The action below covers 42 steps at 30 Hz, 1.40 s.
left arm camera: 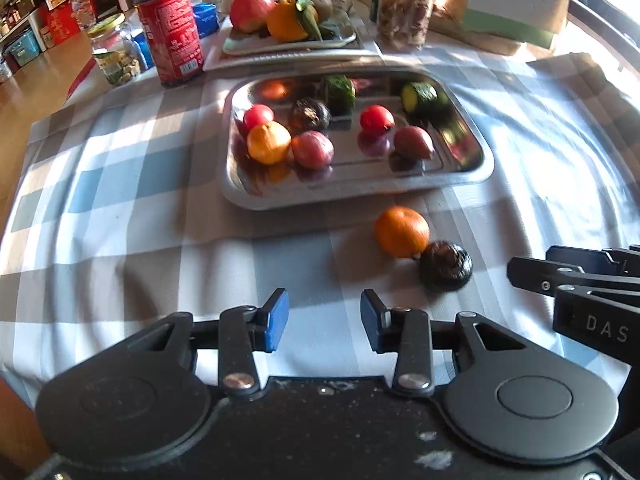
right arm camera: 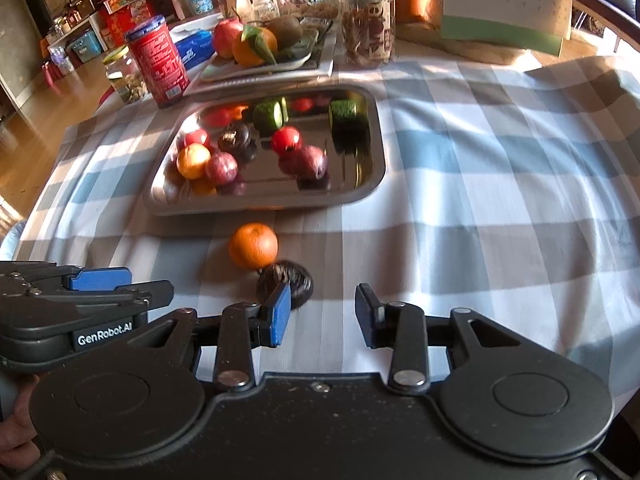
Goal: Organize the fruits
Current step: 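Move both open tools back toward the last tangerine and passion fruit, then close the right tool around the dark passion fruit on the cloth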
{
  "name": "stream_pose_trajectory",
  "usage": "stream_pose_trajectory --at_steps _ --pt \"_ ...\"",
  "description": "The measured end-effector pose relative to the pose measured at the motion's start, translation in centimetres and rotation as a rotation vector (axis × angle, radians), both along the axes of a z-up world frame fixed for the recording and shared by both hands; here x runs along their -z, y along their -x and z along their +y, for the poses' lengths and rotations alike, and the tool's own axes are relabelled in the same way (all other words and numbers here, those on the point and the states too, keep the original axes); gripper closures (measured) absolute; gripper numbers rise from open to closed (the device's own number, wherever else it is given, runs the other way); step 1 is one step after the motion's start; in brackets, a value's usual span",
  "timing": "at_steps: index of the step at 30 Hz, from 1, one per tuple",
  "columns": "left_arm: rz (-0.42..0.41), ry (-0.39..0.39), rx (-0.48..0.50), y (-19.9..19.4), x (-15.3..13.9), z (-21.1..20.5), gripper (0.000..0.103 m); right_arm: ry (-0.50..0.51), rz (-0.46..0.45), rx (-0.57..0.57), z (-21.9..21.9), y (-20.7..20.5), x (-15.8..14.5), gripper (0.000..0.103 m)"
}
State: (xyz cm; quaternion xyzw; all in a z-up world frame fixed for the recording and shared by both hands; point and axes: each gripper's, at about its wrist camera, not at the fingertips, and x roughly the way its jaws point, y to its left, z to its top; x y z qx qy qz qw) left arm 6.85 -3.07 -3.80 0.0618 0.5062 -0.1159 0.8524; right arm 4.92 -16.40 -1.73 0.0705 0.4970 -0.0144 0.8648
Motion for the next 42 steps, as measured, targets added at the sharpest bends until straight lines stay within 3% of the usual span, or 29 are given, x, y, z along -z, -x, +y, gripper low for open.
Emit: stream_pose_trajectory --at_steps 8,14,18,25,31,42 --pt "-0.044 -0.009 0.049 1.0 -0.2 -0.7 0.063 -0.023 0.022 -0.028 0.5 0.7 1.0 0.056" --pt "-0.057 -0.013 0.056 0.7 -0.2 -0.5 0.062 0.023 -0.034 -0.058 1.1 0.9 1.1 0.055" --pt "-0.042 -0.013 0.048 0.2 0.3 -0.1 0.062 0.038 -0.048 -0.084 1.5 0.7 1.5 0.048" --pt "0.004 0.046 -0.016 -1.2 0.4 1.0 0.062 0.031 -0.08 -0.11 2.4 -0.2 2.2 0.048" --pt "0.009 0.033 -0.06 -1.9 0.6 1.5 0.062 0.022 -0.065 -0.105 2.6 -1.1 3.3 0.048" --pt "0.005 0.045 -0.047 -2.2 0.5 1.4 0.062 0.074 -0.041 -0.123 3.6 -2.0 5.1 0.048"
